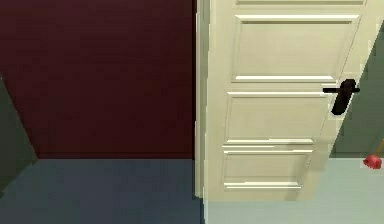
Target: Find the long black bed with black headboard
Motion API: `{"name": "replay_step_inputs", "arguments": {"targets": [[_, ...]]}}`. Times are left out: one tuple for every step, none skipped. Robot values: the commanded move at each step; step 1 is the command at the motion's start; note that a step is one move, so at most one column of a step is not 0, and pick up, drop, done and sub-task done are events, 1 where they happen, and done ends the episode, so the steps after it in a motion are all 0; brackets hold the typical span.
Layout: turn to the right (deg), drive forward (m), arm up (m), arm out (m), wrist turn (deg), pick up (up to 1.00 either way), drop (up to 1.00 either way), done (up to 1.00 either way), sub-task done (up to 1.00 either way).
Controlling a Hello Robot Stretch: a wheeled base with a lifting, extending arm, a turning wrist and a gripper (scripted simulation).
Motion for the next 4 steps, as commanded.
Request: {"name": "replay_step_inputs", "arguments": {"targets": [[-45.0,0.00,0.00,0.00,0.0,0.00,0.00,0.00,0.00],[-30.0,0.00,0.00,0.00,0.0,0.00,0.00,0.00,0.00],[0.0,0.15,0.00,0.00,0.0,0.00,0.00,0.00,0.00],[-45.0,0.00,0.00,0.00,0.0,0.00,0.00,0.00,0.00]]}}
